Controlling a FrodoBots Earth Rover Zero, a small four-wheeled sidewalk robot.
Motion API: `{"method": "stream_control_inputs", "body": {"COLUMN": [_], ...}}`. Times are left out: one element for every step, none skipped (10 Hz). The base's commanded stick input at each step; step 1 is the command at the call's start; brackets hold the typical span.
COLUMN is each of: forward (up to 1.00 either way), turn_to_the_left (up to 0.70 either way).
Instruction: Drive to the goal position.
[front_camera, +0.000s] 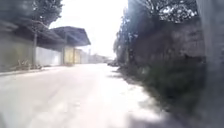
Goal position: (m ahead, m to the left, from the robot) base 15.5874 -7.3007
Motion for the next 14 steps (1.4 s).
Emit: {"method": "stream_control_inputs", "body": {"forward": [1.0, 1.0, 1.0, 1.0, 1.0, 1.0, 1.0, 1.0, 1.0, 1.0, 1.0, 1.0, 1.0, 1.0], "turn_to_the_left": [0.0, 0.0, 0.0, 0.0, 0.0, -0.03, -0.18, -0.39, -0.4, -0.4, -0.4, -0.21, -0.13, -0.1]}}
